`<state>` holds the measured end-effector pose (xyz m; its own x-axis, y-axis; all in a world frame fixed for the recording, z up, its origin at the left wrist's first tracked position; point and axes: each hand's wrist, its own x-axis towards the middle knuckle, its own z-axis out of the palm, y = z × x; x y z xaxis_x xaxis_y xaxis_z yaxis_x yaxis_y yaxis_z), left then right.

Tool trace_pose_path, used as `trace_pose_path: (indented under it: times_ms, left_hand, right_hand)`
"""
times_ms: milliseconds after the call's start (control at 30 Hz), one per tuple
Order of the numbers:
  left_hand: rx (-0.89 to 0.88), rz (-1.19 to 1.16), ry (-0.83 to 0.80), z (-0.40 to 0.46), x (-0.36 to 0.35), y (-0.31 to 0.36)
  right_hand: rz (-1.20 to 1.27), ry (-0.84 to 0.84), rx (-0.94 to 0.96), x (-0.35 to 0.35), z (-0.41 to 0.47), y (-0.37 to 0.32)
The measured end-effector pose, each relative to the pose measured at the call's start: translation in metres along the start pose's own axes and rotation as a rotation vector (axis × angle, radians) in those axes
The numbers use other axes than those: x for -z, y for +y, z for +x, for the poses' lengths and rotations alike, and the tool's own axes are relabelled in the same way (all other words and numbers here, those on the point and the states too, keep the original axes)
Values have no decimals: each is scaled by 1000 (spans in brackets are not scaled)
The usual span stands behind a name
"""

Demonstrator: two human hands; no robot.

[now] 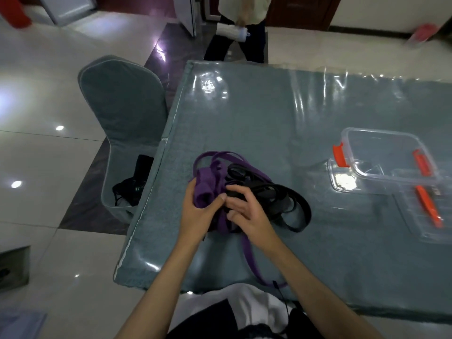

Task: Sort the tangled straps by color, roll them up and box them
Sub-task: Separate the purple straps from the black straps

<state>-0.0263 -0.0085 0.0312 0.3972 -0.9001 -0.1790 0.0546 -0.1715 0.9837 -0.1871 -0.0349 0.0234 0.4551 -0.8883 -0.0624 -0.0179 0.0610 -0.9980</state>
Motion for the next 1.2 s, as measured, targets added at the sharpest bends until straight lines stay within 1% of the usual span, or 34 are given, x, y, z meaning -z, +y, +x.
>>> trace_pose_path:
  times_ms: [67,100,200,300,367,500,667,733,767,833,900,933,1033,1100,1133,1200]
  left_hand:
    - [-9,22,44,6,-6,7]
    - [-29,44,44,9,-12,11]
    - [-82,89,-10,16,-39,26]
    - [-98,83,-110,16,-76,33]
    - [-82,82,-222,11,-106,33]
    - [-76,91,-432,-11,-175,21]
    - [16,109,-616,-50,-265,-6]
    - [16,140,-654,-66,-300,-13]
    - [20,162,-647,-73,-318,-14]
    - [22,241,-602,-87,-351,-16]
    - [-19,369,-563,-96,-384,-22]
    - [-66,444,-549,-100,-400,-27]
    - [-260,717,-520,-104,-443,-45]
    - [-352,901,-542,-104,-466,-62]
    - [-368,984,-569,-104,-475,-71]
    - [-350,1137,-635,-103,-489,-91]
  right_hand:
    - [109,114,-3,10,-1,-3]
    - [108,184,8,16,-1,-5]
    - [-13,390,30,46,-3,-5]
    - [40,543,-2,83,-10,-3]
    - [81,584,-46,111,-19,-2]
    - [160,584,-137,162,-50,-5]
    - [194,652,-188,221,-97,4]
    - [206,685,-223,251,-111,9]
    - [203,698,-245,268,-116,12]
    - [174,701,-292,302,-125,19]
    - [177,690,-345,334,-133,25]
    - [204,705,-377,350,-138,29]
    - [357,849,-503,396,-150,42]
    - [376,885,-545,421,-160,50]
    - [352,883,-553,430,-164,53]
    - [210,887,-559,444,-170,61]
